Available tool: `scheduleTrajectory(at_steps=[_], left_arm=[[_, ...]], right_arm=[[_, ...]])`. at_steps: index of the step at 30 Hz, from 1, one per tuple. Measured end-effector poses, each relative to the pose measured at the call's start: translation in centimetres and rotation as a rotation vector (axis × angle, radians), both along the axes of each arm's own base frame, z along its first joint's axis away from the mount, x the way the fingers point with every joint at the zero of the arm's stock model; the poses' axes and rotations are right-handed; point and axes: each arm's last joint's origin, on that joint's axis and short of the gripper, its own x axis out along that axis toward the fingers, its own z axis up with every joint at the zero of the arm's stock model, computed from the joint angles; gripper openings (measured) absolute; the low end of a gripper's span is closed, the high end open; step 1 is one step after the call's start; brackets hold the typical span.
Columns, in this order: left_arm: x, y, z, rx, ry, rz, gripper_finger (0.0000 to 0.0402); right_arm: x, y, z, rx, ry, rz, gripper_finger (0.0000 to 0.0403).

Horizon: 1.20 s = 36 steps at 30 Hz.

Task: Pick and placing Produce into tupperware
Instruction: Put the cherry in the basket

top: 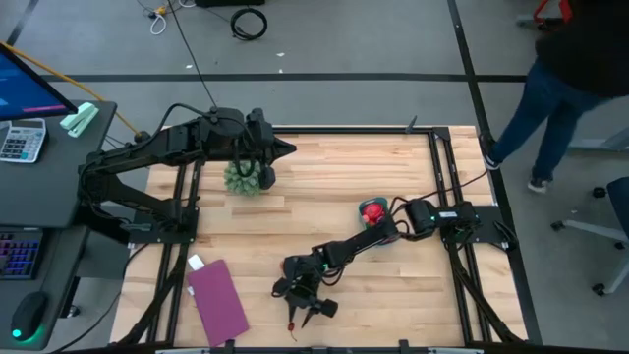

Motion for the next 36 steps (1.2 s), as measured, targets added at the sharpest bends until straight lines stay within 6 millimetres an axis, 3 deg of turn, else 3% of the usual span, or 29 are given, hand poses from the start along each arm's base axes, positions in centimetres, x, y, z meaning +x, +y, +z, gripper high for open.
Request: scheduleTrajectory(at_steps=[13,30,36], left_arm=[[0.0,-0.5,-0.2,-0.062,0.012,0.005,0.0023],[0.0,-2.9,-0.8,-0.073,0.072,-0.082,0.0019],[0.0,-3.0,-0.8,-0.073,0.073,-0.086,0.0026]], right_arm=[[3.7,1.3,-1.1,0.057,-0.018,0.093,0.0201],[3.4,0.7,-2.0,-0.035,0.080,0.031,0.0198],[3.4,0.7,-2.1,-0.038,0.088,0.025,0.0157]])
